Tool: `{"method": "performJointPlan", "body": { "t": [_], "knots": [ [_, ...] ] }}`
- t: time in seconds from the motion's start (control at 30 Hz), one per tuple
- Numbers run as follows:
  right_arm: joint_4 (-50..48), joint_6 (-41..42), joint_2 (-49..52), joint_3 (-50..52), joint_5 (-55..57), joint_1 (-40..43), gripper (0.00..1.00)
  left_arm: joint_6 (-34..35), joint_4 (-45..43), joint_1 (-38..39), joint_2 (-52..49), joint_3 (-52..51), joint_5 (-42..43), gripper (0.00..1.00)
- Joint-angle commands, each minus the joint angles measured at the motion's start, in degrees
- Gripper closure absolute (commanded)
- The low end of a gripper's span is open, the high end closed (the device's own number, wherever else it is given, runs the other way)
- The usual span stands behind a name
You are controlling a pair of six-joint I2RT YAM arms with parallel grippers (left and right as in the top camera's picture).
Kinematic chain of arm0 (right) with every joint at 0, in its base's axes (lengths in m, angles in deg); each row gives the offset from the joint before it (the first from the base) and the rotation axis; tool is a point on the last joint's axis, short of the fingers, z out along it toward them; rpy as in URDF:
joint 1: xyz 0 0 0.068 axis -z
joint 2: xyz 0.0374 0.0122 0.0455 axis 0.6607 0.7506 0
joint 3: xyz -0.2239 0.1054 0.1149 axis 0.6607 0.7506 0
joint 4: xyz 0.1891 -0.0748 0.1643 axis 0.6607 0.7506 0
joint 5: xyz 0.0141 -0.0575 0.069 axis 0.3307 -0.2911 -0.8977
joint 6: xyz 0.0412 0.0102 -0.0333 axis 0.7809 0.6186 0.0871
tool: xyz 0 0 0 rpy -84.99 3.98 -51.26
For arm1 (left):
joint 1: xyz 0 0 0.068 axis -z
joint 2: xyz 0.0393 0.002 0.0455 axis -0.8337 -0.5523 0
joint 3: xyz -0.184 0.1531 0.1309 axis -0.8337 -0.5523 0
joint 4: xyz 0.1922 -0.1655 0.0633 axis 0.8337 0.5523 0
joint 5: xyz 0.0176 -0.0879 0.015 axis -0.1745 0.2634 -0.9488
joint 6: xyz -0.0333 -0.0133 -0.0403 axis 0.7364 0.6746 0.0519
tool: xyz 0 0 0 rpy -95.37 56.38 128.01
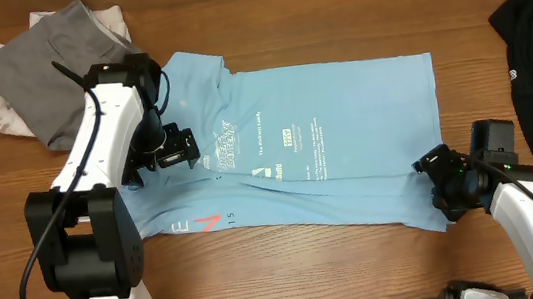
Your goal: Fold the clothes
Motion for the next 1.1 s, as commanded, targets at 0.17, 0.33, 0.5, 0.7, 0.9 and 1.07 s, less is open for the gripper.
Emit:
{"method": "performJointPlan", "body": {
  "t": [0.17,0.33,0.5,0.7,0.9,1.07],
  "knots": [
    [-1.1,1.2,-0.2,1.8,-0.9,0.1,0.16,-1.3,-0.4,0.1,1.3,1.0,-0.6,0.00],
    [-4.5,1.9,0.9,3.2,-1.5,-0.8,0.20,-1.3,-0.4,0.1,1.3,1.0,-0.6,0.00],
    [-7.9,2.0,1.9,3.6,-2.3,-2.9,0.27,-1.3,-0.5,0.1,1.3,1.0,-0.6,0.00],
    [-8.0,3.3,1.9,3.6,-2.2,-3.4,0.27,-1.3,-0.4,0.1,1.3,1.0,-0.6,0.00],
    [-8.2,3.3,1.9,3.6,-1.6,-3.4,0.28,-1.3,-0.4,0.1,1.3,1.0,-0.6,0.00],
    [-8.5,3.3,2.5,3.7,-0.2,-3.4,0.27,-1.3,-0.5,0.1,1.3,1.0,-0.6,0.00]
  ]
}}
